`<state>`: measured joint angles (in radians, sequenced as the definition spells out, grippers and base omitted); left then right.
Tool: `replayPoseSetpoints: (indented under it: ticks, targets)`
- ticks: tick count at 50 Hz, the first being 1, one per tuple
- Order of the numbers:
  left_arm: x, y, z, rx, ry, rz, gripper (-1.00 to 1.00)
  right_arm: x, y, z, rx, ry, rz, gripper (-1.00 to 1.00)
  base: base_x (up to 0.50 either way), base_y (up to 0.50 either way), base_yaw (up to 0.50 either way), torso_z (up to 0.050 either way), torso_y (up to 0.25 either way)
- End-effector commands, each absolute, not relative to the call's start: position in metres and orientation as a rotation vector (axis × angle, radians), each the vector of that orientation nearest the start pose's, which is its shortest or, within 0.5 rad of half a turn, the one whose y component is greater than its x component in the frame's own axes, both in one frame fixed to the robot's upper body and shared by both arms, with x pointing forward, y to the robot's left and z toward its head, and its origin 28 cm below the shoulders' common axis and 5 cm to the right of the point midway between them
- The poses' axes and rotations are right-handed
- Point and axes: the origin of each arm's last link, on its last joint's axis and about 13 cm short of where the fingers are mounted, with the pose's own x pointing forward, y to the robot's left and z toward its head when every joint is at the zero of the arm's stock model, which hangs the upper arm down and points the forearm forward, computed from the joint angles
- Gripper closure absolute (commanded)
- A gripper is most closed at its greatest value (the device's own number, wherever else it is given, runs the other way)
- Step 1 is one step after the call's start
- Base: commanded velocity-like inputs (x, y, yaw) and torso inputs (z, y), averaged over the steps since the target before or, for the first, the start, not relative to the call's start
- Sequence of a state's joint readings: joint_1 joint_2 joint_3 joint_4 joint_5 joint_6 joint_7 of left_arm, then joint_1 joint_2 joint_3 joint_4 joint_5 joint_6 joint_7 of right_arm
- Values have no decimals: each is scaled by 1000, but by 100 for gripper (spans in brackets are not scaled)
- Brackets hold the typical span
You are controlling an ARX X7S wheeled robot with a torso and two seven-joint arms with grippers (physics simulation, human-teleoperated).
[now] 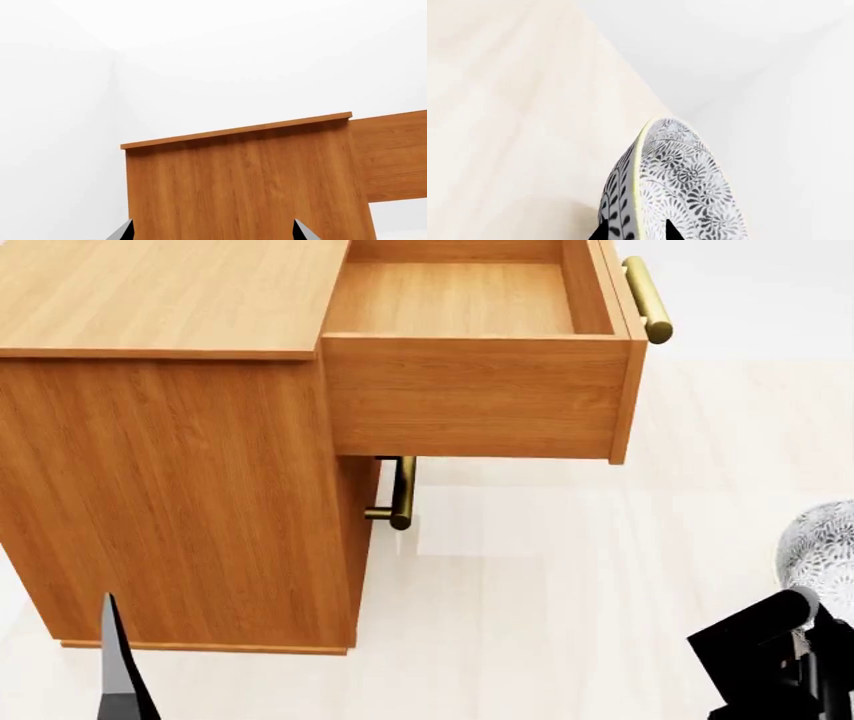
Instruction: Put the bowl on top of the cabinet.
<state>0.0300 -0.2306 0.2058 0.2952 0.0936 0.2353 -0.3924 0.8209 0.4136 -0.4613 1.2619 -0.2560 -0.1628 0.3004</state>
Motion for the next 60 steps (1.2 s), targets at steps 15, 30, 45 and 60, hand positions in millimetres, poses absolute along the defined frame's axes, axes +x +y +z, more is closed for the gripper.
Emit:
replayPoseSetpoints:
  ticks: [15,30,45,60]
  targets:
    - [198,208,84,161,-562,113,-100,351,-275,82,-890,132,-474,100,0,0,0,-1,0]
    - [198,208,85,162,-567,117,-100,366,-285,272,-821,-230,-675,100,0,0,0,0,0]
    - [199,209,86,158,-569,121,-100,384,-259,372,-850,-442,-658,100,0,0,0,0,0]
    - [198,210,89,149,-574,126,-100,397,-172,463,-823,-772,-477,100,0,0,0,0,0]
